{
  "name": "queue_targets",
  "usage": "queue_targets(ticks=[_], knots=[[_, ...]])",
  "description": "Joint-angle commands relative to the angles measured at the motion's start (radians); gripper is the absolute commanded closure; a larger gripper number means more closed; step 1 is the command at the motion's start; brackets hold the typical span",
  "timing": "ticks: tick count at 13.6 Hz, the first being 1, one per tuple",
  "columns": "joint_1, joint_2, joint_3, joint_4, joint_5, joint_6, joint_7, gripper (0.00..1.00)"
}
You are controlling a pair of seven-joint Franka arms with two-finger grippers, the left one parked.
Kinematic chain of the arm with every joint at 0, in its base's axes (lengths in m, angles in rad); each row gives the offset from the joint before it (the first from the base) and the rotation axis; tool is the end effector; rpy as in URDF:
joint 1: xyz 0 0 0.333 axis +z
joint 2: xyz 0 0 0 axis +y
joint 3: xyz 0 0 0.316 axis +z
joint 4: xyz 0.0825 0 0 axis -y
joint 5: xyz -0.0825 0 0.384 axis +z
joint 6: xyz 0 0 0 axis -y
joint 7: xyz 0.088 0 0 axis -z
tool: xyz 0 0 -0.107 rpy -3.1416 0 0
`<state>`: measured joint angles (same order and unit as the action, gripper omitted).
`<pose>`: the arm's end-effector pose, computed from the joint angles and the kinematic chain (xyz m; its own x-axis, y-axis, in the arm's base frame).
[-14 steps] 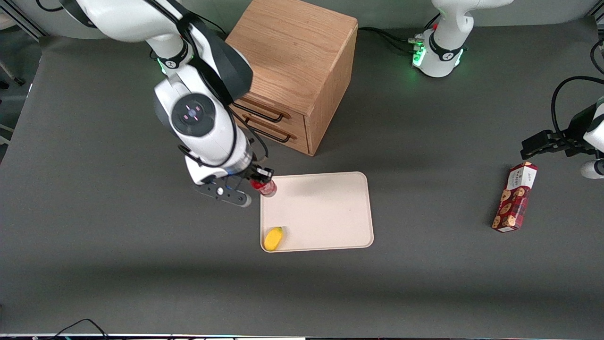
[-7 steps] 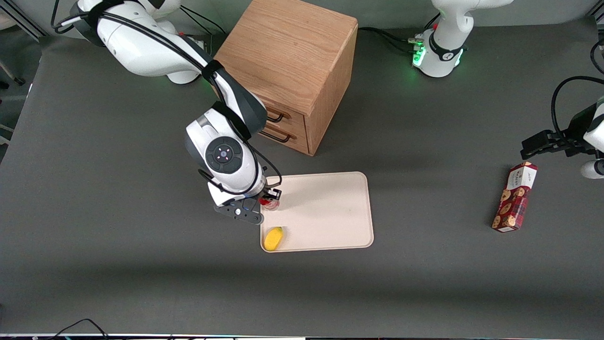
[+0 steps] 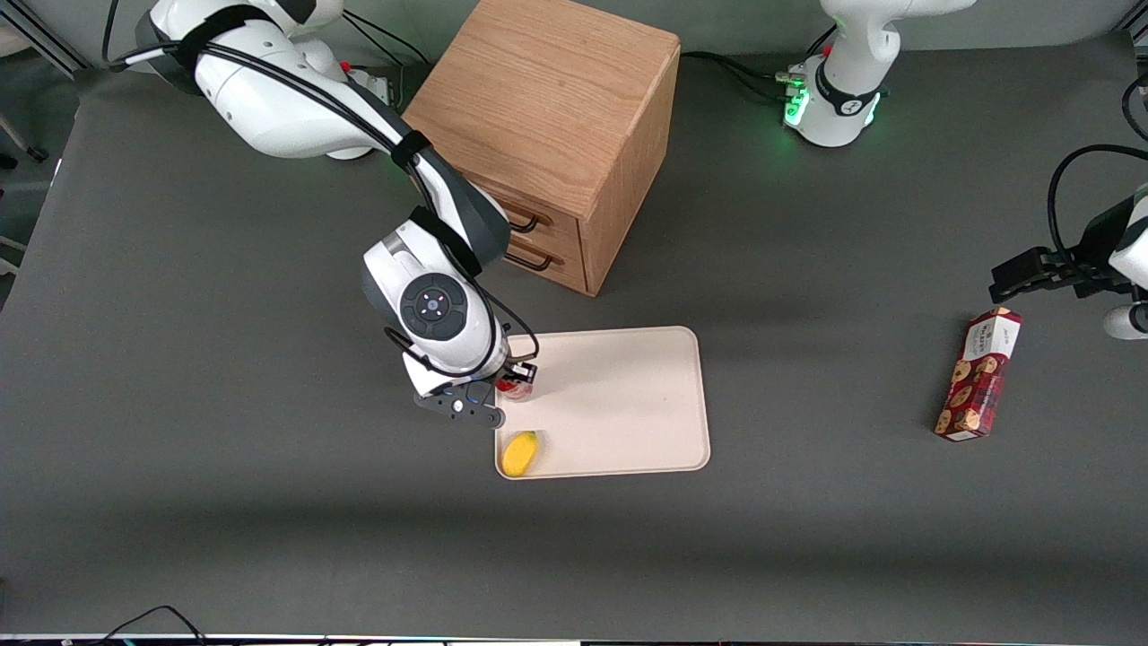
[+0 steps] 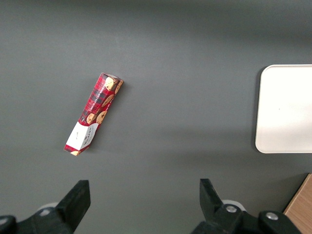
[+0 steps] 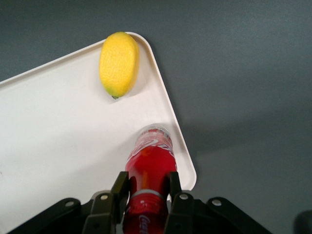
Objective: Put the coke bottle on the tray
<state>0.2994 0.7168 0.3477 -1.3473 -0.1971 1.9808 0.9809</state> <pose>0.6184 0.3829 0.3147 0.9453 -0.3199 -0.0632 -0.3202 -0.9473 0.0068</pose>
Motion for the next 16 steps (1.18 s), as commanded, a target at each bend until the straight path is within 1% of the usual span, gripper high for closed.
queue_targets(ticks=[1, 4, 5, 6, 8, 9, 10, 11, 12, 14, 15, 16], knots=[[-0.006, -0.02, 0.008, -0.001, -0.022, 0.007, 0.008, 0.0], [0.0, -0.123, -0.001, -0.027, -0.025, -0.014, 0.004, 0.0], [-0.002, -0.175, -0.007, -0.053, -0.027, -0.04, -0.005, 0.0], [-0.005, -0.225, -0.028, -0.071, -0.025, -0.086, -0.055, 0.0], [-0.022, -0.325, -0.099, -0.091, 0.004, -0.208, -0.254, 0.0], [-0.055, -0.371, -0.131, -0.102, 0.042, -0.249, -0.365, 0.0], [-0.068, -0.42, -0.183, -0.117, 0.082, -0.276, -0.468, 0.0], [-0.069, -0.465, -0.253, -0.133, 0.112, -0.298, -0.57, 0.0], [-0.072, -0.497, -0.303, -0.151, 0.129, -0.321, -0.667, 0.0], [-0.115, -0.565, -0.351, -0.212, 0.14, -0.339, -0.831, 0.0], [-0.117, -0.601, -0.402, -0.237, 0.145, -0.339, -0.893, 0.0], [-0.118, -0.628, -0.45, -0.24, 0.172, -0.339, -0.948, 0.0]])
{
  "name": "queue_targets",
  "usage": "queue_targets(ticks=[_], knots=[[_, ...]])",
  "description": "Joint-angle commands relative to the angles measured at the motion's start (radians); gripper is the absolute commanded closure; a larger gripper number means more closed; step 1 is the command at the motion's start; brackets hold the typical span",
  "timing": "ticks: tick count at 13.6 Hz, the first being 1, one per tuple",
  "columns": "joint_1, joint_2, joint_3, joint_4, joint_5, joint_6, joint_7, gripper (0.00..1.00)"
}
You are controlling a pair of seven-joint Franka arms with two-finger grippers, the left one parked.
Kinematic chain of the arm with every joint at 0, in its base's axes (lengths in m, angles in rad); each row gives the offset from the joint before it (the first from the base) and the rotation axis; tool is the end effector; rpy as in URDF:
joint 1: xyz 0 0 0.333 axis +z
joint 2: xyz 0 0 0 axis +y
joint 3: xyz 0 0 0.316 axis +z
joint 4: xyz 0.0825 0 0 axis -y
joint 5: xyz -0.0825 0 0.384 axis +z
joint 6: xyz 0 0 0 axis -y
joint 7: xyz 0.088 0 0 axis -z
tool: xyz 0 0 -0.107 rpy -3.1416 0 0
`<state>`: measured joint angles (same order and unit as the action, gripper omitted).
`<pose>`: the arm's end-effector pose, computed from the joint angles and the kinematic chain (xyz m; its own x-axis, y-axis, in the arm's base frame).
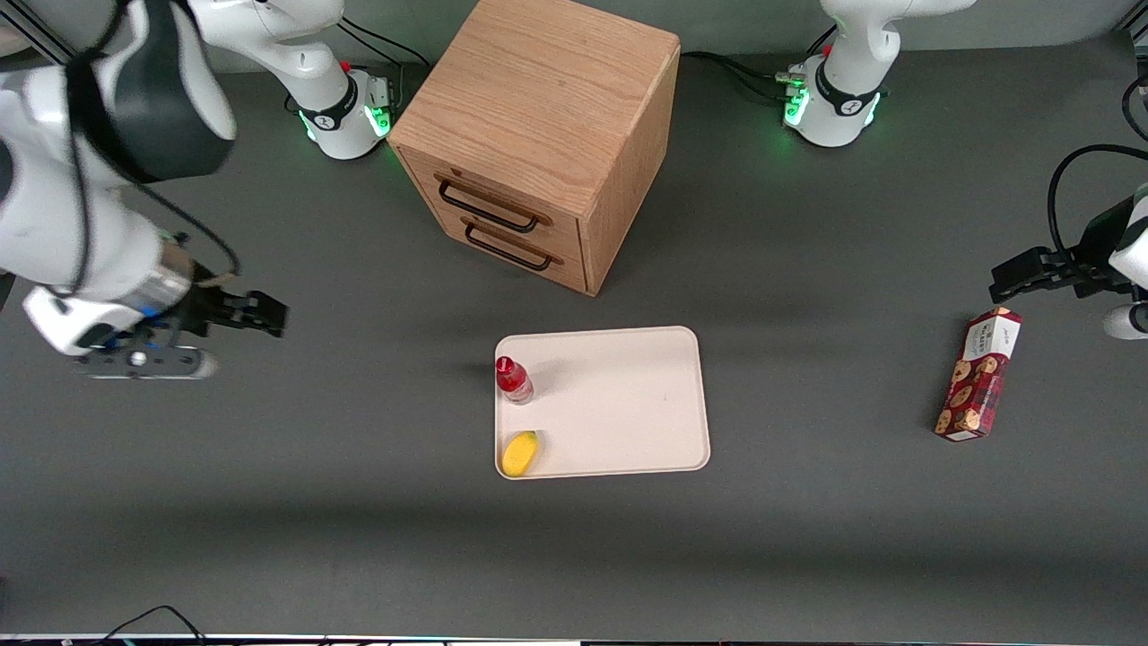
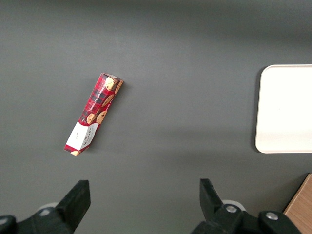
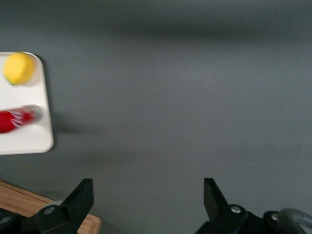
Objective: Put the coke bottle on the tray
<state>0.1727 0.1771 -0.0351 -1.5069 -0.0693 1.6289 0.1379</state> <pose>0.6047 0.0784 0.5568 0.9990 0.0042 -0.0443 0.0078 -0.9966 0.0818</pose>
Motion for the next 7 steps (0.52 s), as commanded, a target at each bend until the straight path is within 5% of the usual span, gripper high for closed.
queue_targets(ticks=[1, 7], knots=[[0.007, -0.112, -0.11, -0.081, 0.081, 0.012, -0.145, 0.0], [0.005, -0.151, -0.134, -0.072, 0.091, 0.009, -0.139, 0.0]])
